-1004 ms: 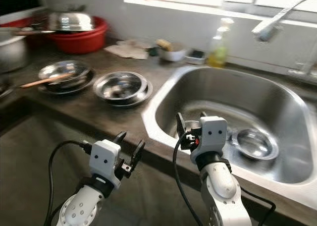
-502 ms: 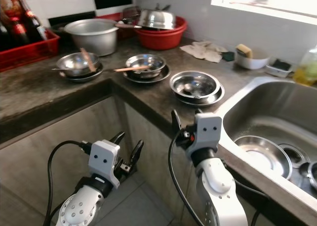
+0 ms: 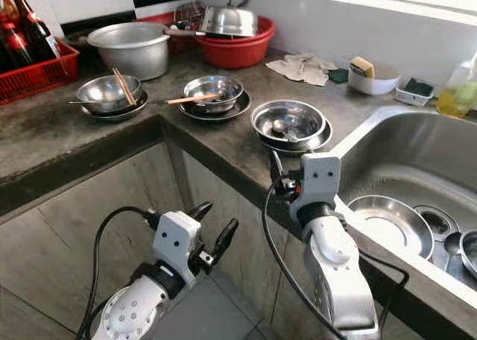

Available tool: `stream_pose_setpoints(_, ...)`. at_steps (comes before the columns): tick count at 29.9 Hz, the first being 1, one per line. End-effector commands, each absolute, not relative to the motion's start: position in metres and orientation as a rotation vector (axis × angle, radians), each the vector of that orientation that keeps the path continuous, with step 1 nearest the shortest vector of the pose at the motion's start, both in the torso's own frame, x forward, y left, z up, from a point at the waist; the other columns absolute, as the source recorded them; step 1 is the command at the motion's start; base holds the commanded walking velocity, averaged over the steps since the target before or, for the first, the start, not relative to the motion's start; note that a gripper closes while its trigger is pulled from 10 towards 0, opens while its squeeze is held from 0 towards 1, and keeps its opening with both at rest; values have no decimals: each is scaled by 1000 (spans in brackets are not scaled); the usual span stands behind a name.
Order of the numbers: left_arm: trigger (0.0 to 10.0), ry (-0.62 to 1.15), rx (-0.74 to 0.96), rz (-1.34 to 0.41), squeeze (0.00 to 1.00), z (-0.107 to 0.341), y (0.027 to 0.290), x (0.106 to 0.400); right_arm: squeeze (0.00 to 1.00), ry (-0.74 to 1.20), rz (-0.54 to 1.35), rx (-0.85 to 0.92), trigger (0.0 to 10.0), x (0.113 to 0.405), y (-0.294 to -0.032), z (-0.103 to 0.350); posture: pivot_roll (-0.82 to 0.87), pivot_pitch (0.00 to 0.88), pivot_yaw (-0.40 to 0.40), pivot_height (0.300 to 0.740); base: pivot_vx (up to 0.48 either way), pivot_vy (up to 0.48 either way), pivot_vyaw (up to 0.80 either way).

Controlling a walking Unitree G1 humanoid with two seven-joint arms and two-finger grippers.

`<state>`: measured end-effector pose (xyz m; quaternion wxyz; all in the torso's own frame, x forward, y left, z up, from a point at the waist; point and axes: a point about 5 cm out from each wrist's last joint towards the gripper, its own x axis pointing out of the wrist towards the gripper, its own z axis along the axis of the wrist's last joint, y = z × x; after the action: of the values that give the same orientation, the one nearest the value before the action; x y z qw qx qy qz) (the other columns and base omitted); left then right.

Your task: Kitchen organization

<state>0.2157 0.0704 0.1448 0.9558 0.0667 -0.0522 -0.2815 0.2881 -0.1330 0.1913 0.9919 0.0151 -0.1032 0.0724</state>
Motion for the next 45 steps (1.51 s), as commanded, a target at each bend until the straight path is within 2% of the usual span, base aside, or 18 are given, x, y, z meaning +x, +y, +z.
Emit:
stream_pose_setpoints(1,10000,-113,115,-589,0,145,69,213,1000,-224,141,7,10000,294,-133,194,149,100,-26,740,0,0,0)
stream_pose_setpoints(4,10000,-121,106,-592,0,147,69,212,984,-234,128,-7,10000,300,-134,197,154,104,-30,740,0,0,0)
stream_pose_setpoints(5,10000,-126,96,-599,0,148,68,210,0,-248,124,-21,10000,305,-135,200,156,106,-33,740,0,0,0)
stream_pose_setpoints(24,10000,-156,67,-630,0,153,65,204,0,-255,106,-54,10000,335,-129,195,161,120,-40,740,0,0,0)
stream_pose_setpoints(45,10000,-161,74,-625,0,152,65,204,0,-261,54,-57,10000,353,-140,197,166,109,-47,740,0,0,0)
